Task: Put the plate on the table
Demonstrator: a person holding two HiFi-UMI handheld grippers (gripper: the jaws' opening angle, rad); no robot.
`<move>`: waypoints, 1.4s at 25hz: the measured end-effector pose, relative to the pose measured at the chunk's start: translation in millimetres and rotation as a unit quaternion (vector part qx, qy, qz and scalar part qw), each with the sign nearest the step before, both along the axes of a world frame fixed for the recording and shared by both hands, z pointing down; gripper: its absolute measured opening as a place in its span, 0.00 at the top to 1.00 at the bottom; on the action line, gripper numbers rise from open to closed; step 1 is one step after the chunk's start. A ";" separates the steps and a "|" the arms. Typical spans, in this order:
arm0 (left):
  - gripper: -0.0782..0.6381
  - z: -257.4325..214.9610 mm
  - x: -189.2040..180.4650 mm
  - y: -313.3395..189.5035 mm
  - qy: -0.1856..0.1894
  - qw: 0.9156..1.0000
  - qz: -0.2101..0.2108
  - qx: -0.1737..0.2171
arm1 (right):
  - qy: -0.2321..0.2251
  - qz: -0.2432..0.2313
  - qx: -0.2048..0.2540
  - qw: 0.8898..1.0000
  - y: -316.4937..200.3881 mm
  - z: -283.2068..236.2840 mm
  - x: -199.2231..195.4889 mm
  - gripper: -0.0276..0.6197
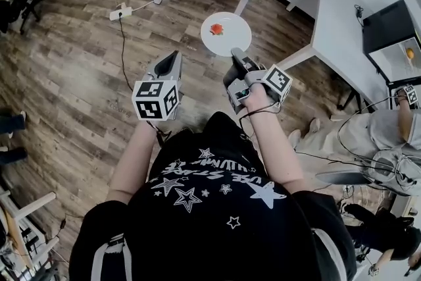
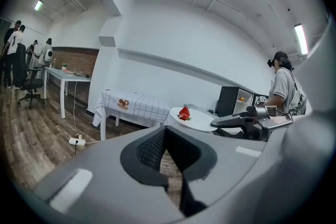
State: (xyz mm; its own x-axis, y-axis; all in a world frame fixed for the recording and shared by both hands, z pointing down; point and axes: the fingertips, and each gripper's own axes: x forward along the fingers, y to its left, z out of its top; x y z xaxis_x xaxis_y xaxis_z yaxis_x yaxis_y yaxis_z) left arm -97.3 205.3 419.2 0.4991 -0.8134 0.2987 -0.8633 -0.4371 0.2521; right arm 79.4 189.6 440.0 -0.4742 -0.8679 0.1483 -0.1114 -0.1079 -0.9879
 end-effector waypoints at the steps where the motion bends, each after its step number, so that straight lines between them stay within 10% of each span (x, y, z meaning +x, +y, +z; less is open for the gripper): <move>1: 0.88 1.0 -1.7 1.4 0.000 1.000 0.000 -0.001 | -0.001 -0.001 -0.003 1.000 1.4 1.0 -1.4 0.92; 13: 0.88 13.3 -3.6 -31.1 -0.014 1.000 -0.009 -0.017 | -0.014 -0.017 -0.027 0.999 -38.5 24.8 -2.5 0.92; 35: 0.88 8.7 57.0 -233.4 -0.021 0.999 -0.011 -0.024 | -0.031 -0.015 -0.010 0.999 -248.1 22.1 66.8 0.92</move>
